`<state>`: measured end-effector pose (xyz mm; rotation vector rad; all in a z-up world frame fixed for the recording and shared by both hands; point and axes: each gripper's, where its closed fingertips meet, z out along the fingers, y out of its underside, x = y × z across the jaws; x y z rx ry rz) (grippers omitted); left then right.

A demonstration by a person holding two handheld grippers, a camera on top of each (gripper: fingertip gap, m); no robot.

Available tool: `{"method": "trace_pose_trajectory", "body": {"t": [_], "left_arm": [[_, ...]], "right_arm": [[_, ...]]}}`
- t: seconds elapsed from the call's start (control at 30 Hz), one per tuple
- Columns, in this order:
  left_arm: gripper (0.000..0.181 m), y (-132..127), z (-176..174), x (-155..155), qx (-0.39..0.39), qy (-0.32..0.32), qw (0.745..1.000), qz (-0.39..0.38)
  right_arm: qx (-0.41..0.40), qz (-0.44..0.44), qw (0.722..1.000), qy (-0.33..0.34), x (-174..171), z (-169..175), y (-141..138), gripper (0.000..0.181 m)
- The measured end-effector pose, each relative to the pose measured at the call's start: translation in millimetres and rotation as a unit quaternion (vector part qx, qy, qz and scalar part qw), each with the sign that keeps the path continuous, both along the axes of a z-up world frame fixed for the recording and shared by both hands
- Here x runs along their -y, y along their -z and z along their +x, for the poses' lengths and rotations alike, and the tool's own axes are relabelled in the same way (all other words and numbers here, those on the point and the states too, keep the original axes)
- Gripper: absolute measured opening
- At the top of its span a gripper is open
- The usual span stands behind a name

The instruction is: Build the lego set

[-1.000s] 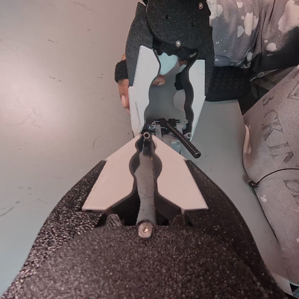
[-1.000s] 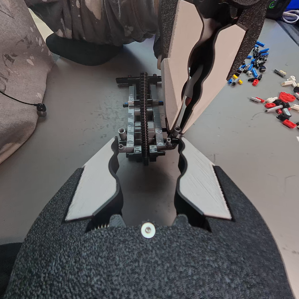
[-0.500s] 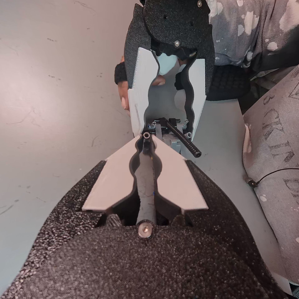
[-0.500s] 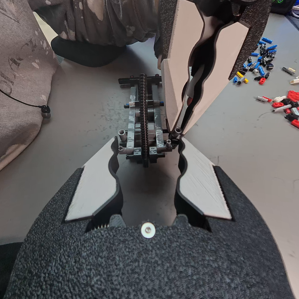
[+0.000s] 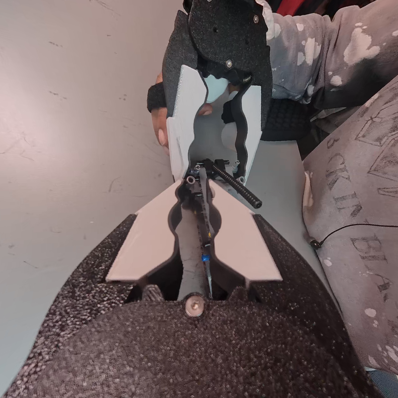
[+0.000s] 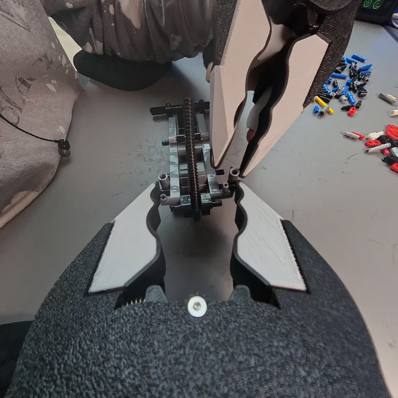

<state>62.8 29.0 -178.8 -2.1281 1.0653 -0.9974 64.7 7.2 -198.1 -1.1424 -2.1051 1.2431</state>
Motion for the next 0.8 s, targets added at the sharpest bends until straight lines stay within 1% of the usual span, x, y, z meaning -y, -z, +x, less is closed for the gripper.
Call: {"method": "trace_pose_trajectory", "body": {"t": [0.1,0.2,0.27,0.47,0.6,0.67,0.8], "left_arm": [[0.019,-0.1,-4.1,1.4,0.009,-0.010,1.000,-0.015],[0.019,1.4,-9.3,3.2,0.011,-0.019,1.000,-0.012],[0.021,6.7,-13.2,4.2,-0.004,-0.022,1.000,-0.003],[0.040,8.8,-8.3,15.0,-0.008,0.014,0.999,0.032],[0.056,7.6,-6.2,23.3,0.002,0.030,0.999,0.032],[0.065,5.7,-5.0,25.5,0.005,0.027,0.999,0.030],[0.088,8.0,-5.5,22.5,-0.031,-0.003,0.998,0.057]], "right_arm": [[0.000,0.001,1.000,0.001,0.0,0.0,0.0,0.069],[-0.001,0.001,1.000,-0.001,0.3,-0.1,0.0,0.069],[-0.003,0.003,1.000,-0.003,0.8,0.1,-0.2,0.069],[-0.002,0.001,1.000,-0.003,0.5,0.6,-0.2,0.069],[0.002,-0.004,1.000,-0.001,0.6,0.4,-0.2,0.069],[0.004,-0.006,1.000,-0.002,0.4,0.4,-0.3,0.069],[0.003,-0.005,1.000,-0.003,0.5,0.4,-0.3,0.069]]}}
